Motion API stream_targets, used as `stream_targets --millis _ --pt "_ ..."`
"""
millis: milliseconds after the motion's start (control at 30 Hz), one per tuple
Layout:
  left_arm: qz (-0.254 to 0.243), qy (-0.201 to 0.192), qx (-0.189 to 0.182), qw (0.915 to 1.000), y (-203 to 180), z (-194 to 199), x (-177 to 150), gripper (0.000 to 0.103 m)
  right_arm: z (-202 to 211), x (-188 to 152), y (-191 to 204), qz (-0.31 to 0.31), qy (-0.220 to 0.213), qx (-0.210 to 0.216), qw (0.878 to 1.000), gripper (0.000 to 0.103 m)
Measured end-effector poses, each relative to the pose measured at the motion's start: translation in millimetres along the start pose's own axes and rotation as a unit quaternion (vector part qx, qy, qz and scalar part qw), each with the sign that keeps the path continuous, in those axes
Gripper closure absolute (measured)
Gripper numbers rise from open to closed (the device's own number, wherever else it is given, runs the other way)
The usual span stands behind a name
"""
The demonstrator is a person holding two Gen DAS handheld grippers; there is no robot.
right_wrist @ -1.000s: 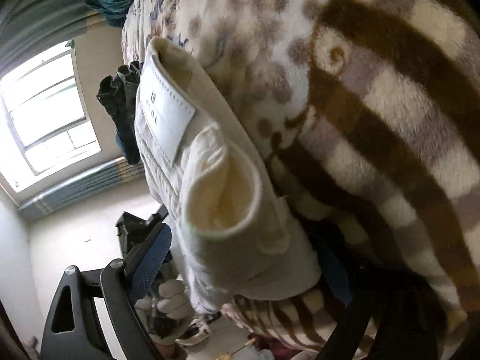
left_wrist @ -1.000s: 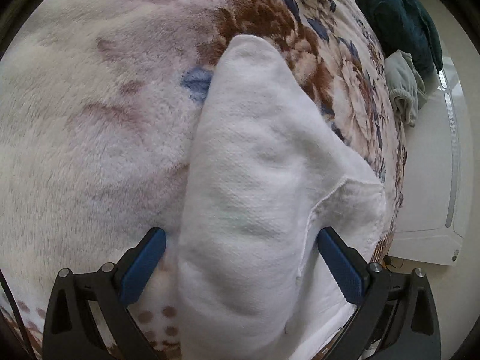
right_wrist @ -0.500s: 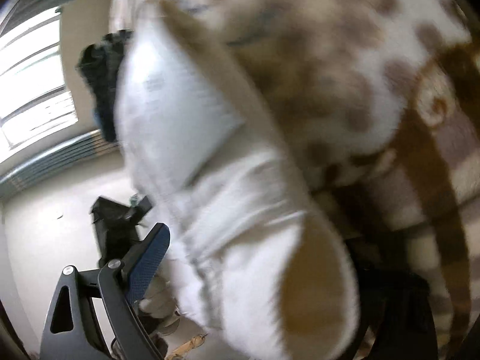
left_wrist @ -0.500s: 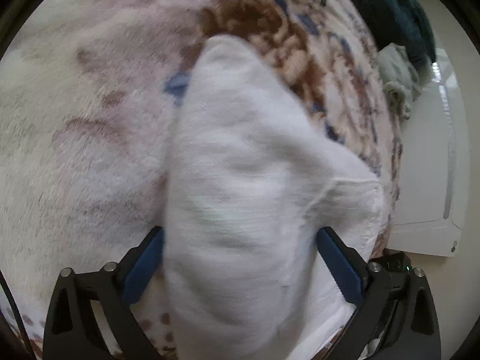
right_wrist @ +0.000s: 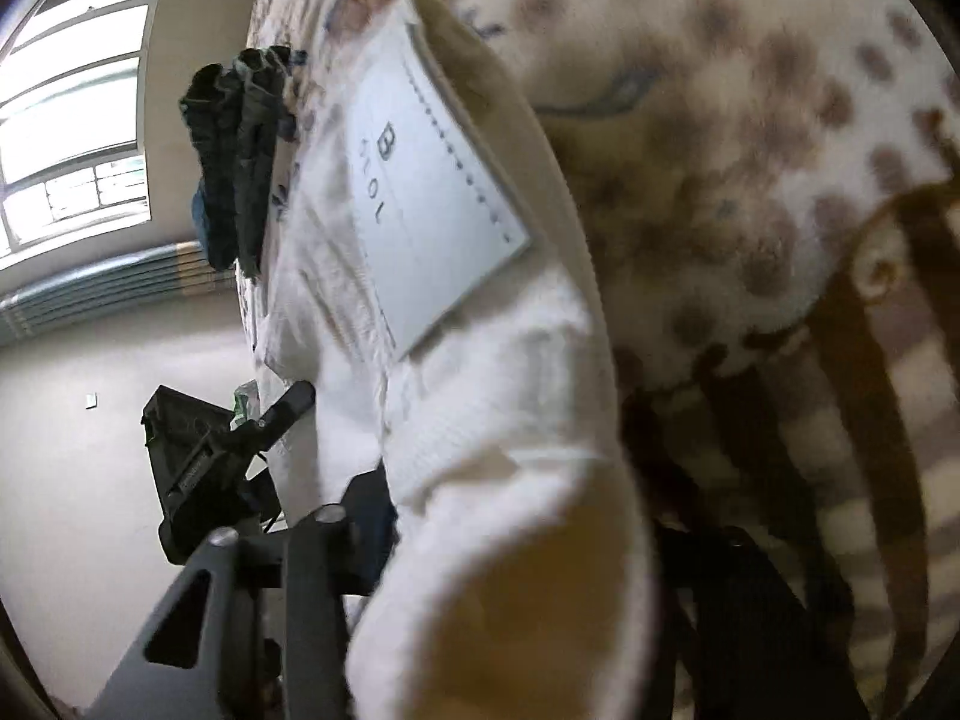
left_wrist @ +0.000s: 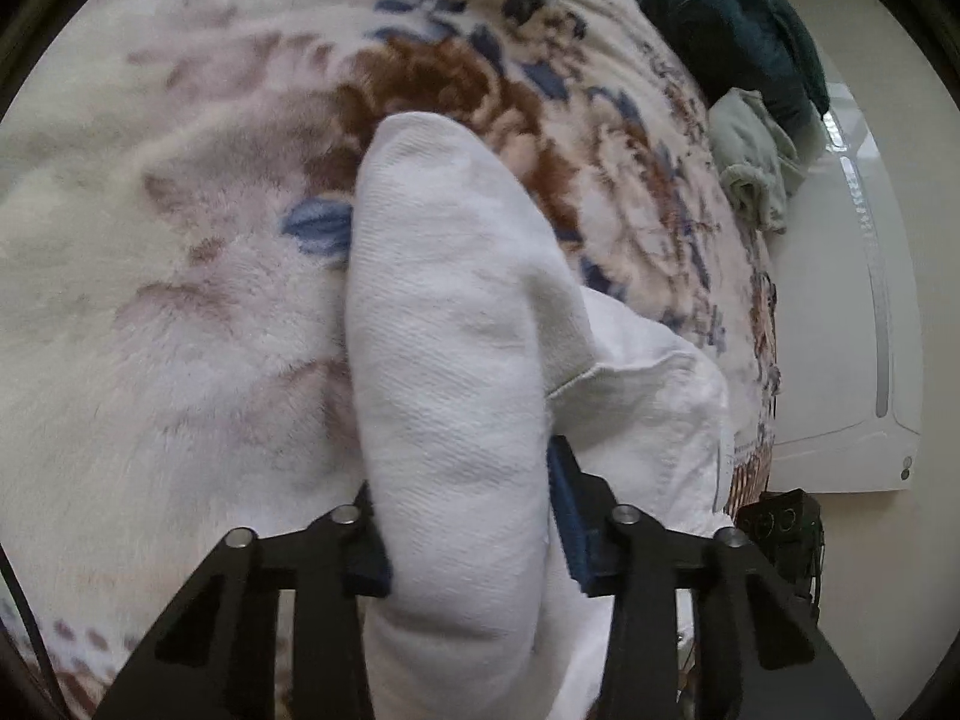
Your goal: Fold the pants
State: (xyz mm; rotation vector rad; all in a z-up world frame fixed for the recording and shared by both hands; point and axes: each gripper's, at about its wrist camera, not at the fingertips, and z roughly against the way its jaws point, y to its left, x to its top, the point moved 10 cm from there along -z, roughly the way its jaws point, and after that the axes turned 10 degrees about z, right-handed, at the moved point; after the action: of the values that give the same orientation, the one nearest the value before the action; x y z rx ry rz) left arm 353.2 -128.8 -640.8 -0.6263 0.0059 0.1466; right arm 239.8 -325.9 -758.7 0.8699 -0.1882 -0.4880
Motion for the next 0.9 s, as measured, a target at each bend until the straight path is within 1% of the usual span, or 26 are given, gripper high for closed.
stream_targets --millis 67,133,200,267,367,400,433,467,500,567,600,700,800,833,867,900 --pt "-0.007 -0.005 0.004 0.9999 -10.3 9.3 -3.9 0.070 4.7 -1.5 11.9 0.018 -0.002 -0.018 1.000 0.061" --pt "-0.012 -0.009 -0.002 0.9999 -23.4 21.8 -5.9 0.070 13.7 -0.7 26.9 0.024 -0.007 -0.026 0.999 0.063" --pt "-0.014 -0.013 -0.009 0.9998 -33.2 35.2 -5.2 0.070 37.7 8.6 38.5 0.026 -0.013 -0.017 0.999 0.066" --pt "-0.013 -0.020 -0.019 0.9995 -44.3 51.6 -0.3 0.070 50.4 12.2 62.4 0.046 -0.022 -0.011 0.999 0.066" --pt "-0.012 -0.037 -0.040 0.9984 -60.1 80.8 18.2 0.070 64.6 29.3 103.6 0.078 -0.030 -0.015 0.996 0.066" --pt "-0.010 -0.042 -0.045 0.9980 -64.5 91.4 27.6 0.070 72.9 36.1 111.1 0.083 -0.032 -0.012 0.996 0.066" --pt "-0.011 -0.048 -0.052 0.9974 -71.5 105.3 42.2 0.070 72.2 46.7 128.3 0.091 -0.033 -0.010 0.995 0.066" --pt "-0.014 -0.052 -0.054 0.9971 -74.7 112.2 49.3 0.070 74.6 55.4 141.6 0.099 -0.036 -0.011 0.994 0.066" --pt "-0.018 -0.060 -0.055 0.9965 -79.5 123.4 63.0 0.070 75.1 68.2 161.9 0.109 -0.039 -0.008 0.993 0.066" --pt "-0.026 -0.073 -0.062 0.9950 -90.1 148.9 100.2 0.070 72.6 90.5 194.8 0.129 -0.043 -0.009 0.991 0.067" --pt "-0.027 -0.078 -0.063 0.9946 -92.2 156.2 112.4 0.070 66.7 102.5 213.1 0.136 -0.047 -0.010 0.990 0.067" --pt "-0.038 -0.094 -0.070 0.9924 -102.3 186.8 170.3 0.070 48.1 147.7 270.1 0.155 -0.060 -0.008 0.986 0.067" --pt "-0.053 -0.113 -0.071 0.9896 -107.6 211.5 238.0 0.070 32.5 184.7 312.6 0.169 -0.076 -0.002 0.983 0.067" --pt "-0.057 -0.121 -0.072 0.9884 -109.3 219.4 265.2 0.070 23.9 202.3 329.4 0.173 -0.082 0.007 0.981 0.067" --pt "-0.061 -0.126 -0.073 0.9875 -111.4 223.5 285.5 0.070 14.5 220.5 344.9 0.180 -0.087 0.010 0.980 0.067" --pt "-0.065 -0.134 -0.071 0.9863 -112.3 229.6 316.5 0.070 0.8 245.4 363.5 0.187 -0.094 0.015 0.978 0.067"
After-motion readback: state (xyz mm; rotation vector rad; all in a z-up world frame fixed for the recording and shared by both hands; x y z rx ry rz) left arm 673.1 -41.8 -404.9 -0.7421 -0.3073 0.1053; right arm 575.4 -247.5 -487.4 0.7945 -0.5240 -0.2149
